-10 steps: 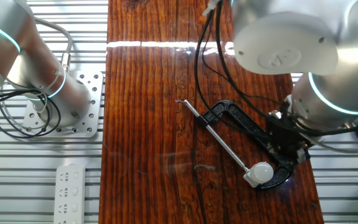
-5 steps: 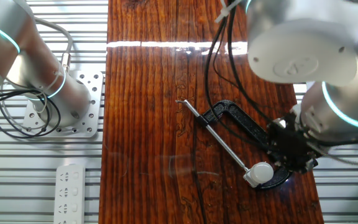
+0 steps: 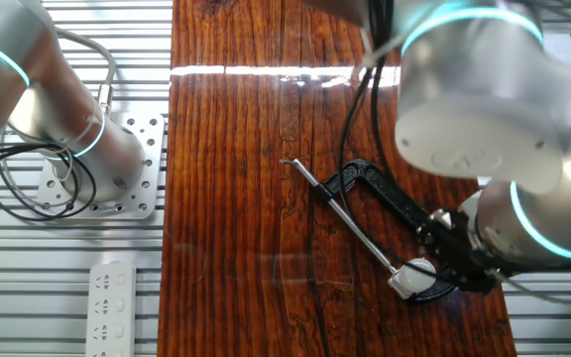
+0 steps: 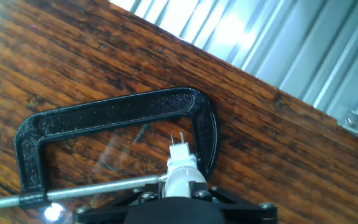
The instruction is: Take out the light bulb by rotating it
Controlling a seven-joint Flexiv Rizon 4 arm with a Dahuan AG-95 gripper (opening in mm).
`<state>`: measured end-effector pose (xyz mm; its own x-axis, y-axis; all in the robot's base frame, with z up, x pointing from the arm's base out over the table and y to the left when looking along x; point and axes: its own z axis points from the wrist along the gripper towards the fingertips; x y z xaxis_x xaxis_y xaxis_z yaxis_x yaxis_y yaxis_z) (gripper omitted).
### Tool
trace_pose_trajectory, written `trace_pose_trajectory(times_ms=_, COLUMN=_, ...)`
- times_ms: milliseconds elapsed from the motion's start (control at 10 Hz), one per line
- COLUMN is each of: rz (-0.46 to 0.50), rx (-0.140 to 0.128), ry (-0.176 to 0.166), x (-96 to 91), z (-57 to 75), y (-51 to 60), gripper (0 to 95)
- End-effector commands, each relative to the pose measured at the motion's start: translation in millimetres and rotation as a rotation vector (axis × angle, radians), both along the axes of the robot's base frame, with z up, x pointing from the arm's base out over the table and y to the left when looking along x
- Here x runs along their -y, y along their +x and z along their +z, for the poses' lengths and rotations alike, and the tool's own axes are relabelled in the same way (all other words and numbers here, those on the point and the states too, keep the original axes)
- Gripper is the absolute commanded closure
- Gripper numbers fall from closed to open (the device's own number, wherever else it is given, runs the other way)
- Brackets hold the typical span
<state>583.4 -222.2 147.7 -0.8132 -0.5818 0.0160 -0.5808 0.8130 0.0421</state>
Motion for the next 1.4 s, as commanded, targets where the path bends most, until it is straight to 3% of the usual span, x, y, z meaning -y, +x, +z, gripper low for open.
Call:
trace_pose_trajectory(times_ms=100, rz=0.0, rx=-0.004, ry=-0.005, x=-1.1, z=-8.1, y=-0.8, gripper=57.0)
trace_pose_trajectory(times_ms=300, rz=-0.002, rx=-0.02, ry=-0.009, x=-1.9, z=-9.4, y=-1.2, gripper=57.0)
trace_pose_trajectory(times_ms=900, rz=0.003, rx=-0.017, ry=-0.032, x=-4.1, z=-17.7, y=-9.4, gripper=57.0)
trace_pose_trajectory(times_ms=1300, rz=0.05, rx=-0.011, ry=-0.001, x=6.7, z=-18.7, y=-7.3, gripper=57.0)
trace_pose_trajectory(times_ms=1400, rz=0.047, rx=-0.011, ry=0.004, x=6.0, z=-20.9, y=-7.4, gripper=38.0)
